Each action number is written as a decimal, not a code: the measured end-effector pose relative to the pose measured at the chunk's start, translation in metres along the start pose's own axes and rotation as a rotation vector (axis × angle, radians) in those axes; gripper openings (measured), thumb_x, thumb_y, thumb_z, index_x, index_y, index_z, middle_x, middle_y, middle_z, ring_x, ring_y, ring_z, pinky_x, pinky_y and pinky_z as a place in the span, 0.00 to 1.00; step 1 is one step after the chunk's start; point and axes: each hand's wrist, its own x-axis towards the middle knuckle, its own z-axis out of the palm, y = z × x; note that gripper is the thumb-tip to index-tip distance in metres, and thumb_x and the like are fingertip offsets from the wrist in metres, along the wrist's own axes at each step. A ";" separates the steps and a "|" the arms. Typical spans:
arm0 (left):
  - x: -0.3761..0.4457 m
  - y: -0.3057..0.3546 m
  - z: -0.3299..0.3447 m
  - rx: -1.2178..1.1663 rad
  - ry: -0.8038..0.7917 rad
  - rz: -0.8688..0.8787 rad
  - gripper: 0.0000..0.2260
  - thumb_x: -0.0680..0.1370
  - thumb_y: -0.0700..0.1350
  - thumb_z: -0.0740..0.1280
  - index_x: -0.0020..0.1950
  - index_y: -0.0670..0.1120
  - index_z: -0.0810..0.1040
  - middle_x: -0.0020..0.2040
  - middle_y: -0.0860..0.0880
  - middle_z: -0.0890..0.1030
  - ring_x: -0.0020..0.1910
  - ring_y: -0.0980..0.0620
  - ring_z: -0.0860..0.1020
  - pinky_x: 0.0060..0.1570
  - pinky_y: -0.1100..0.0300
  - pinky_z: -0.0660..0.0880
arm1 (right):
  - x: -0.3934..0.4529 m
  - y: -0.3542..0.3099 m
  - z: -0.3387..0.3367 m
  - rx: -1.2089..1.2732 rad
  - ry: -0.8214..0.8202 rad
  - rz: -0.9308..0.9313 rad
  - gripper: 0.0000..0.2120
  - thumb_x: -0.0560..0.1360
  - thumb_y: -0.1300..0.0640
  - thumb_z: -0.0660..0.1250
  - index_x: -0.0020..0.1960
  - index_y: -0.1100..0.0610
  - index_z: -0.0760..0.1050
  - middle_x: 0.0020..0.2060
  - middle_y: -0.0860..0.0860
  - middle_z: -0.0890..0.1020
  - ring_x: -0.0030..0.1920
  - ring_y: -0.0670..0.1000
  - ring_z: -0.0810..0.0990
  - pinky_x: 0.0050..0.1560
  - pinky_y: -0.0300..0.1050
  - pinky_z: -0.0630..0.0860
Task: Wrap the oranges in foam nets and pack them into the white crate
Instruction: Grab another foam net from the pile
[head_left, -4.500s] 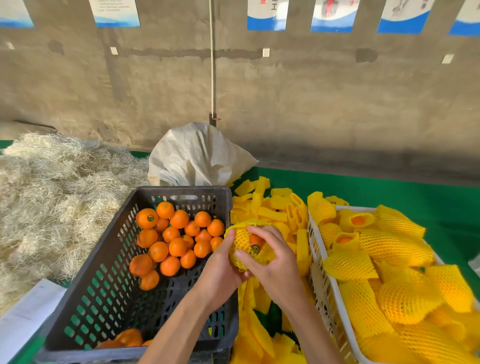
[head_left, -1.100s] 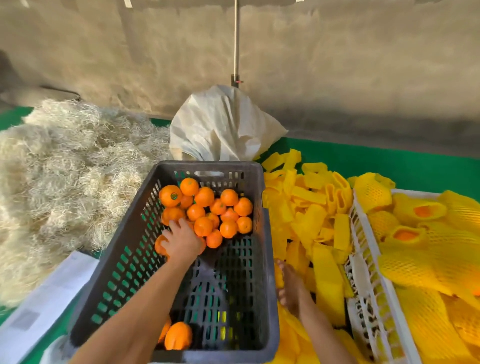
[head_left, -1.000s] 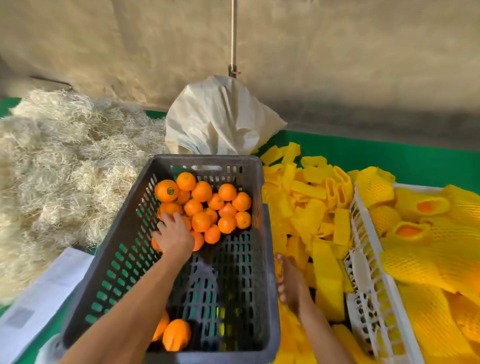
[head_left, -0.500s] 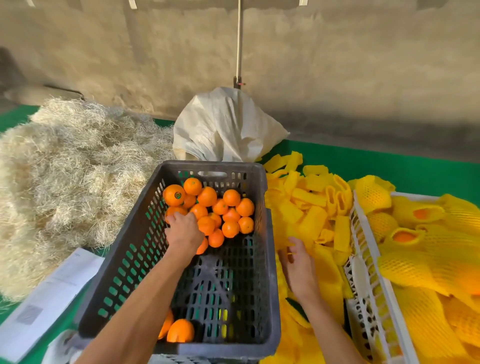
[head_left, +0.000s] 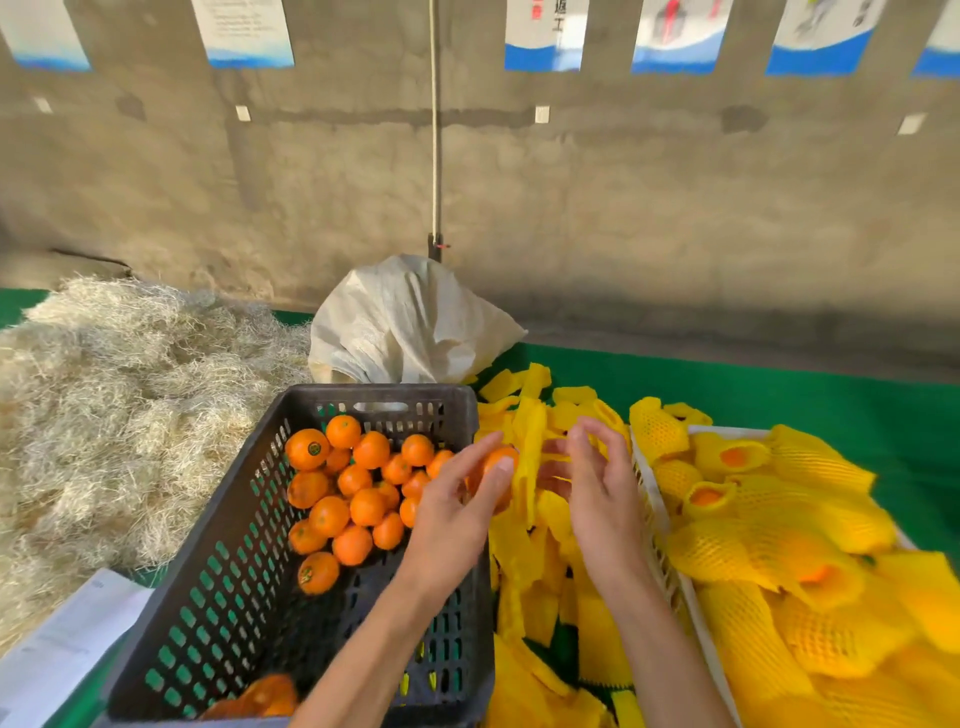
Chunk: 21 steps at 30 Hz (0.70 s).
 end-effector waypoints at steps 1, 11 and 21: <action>-0.001 0.000 0.003 -0.093 -0.011 -0.055 0.22 0.80 0.53 0.71 0.74 0.55 0.76 0.69 0.52 0.80 0.69 0.52 0.79 0.68 0.45 0.77 | -0.001 -0.004 -0.004 0.033 -0.059 0.011 0.14 0.82 0.41 0.60 0.65 0.42 0.72 0.57 0.44 0.84 0.55 0.45 0.84 0.52 0.45 0.83; -0.006 -0.009 0.008 -0.226 -0.031 -0.185 0.37 0.72 0.46 0.79 0.78 0.57 0.68 0.61 0.59 0.84 0.62 0.54 0.83 0.63 0.52 0.80 | -0.013 -0.017 -0.021 -0.169 -0.361 -0.077 0.17 0.77 0.49 0.71 0.65 0.48 0.80 0.63 0.41 0.81 0.64 0.42 0.78 0.63 0.46 0.79; -0.012 -0.014 0.010 0.011 0.073 -0.115 0.34 0.76 0.41 0.75 0.78 0.58 0.68 0.68 0.58 0.78 0.61 0.59 0.81 0.58 0.60 0.80 | -0.029 -0.013 -0.026 -0.223 -0.229 -0.036 0.17 0.77 0.42 0.67 0.43 0.55 0.81 0.46 0.41 0.85 0.52 0.39 0.81 0.54 0.42 0.79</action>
